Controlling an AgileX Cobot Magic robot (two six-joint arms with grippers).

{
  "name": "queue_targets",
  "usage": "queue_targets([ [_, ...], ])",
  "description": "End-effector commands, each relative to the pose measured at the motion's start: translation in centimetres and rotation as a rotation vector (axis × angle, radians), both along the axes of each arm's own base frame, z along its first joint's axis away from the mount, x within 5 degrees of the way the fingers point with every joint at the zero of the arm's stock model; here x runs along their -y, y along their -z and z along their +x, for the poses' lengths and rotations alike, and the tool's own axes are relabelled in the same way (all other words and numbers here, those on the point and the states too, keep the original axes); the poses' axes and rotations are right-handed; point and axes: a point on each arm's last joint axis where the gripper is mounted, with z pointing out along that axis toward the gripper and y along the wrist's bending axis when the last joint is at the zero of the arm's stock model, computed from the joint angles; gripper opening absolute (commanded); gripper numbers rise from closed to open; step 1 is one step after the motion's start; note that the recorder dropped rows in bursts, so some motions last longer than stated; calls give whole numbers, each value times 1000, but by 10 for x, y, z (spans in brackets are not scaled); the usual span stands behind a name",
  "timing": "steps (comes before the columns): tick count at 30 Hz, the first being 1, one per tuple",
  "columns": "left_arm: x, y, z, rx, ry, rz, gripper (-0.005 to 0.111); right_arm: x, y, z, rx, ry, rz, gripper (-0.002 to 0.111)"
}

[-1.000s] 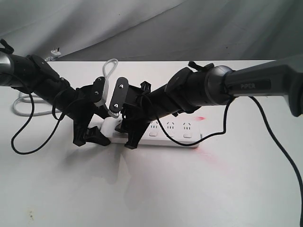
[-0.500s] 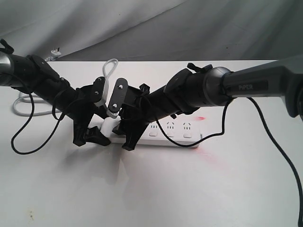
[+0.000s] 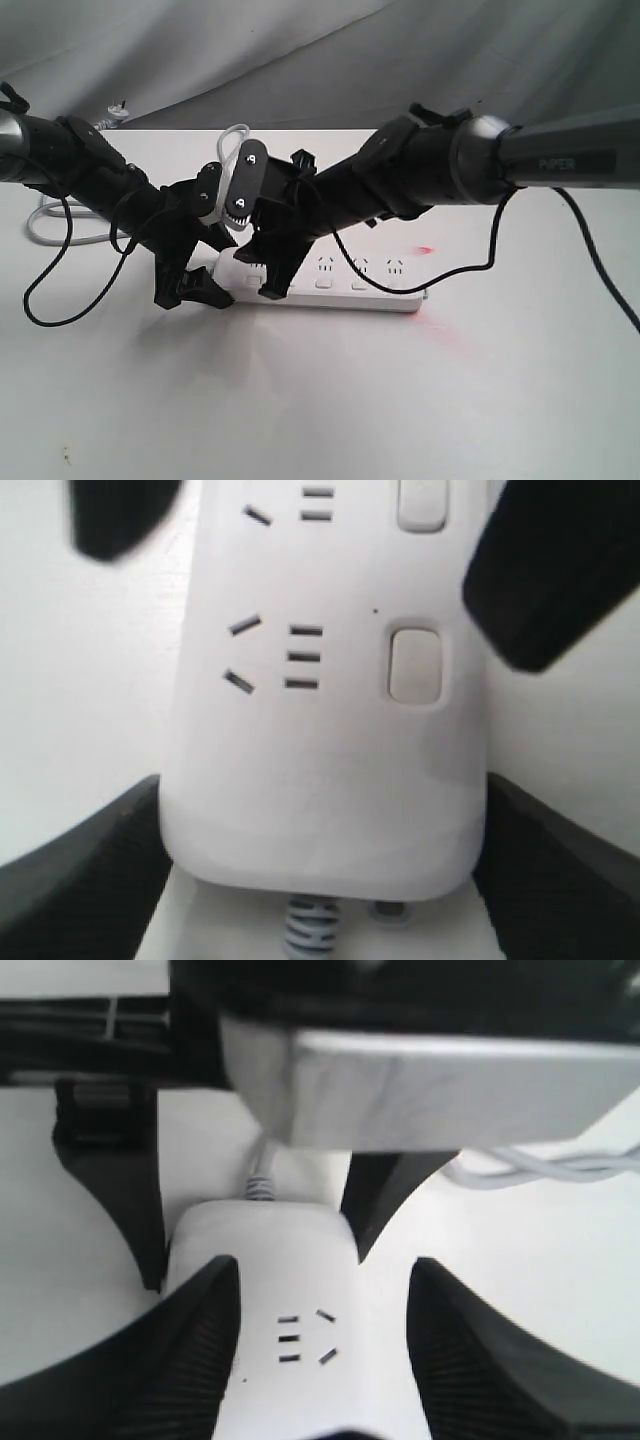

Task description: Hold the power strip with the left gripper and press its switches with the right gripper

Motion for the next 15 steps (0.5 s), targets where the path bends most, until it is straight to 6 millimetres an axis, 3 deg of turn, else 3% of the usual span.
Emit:
queue_targets([
  [1,3,0,-1,-15,3,-15,54,11,-21,0,29,-2,18,48],
  [7,3,0,-1,-15,3,-15,54,40,-11,-6,-18,46,-21,48],
  [15,3,0,-1,-15,3,-15,54,38,5,-10,-39,35,-56,48],
])
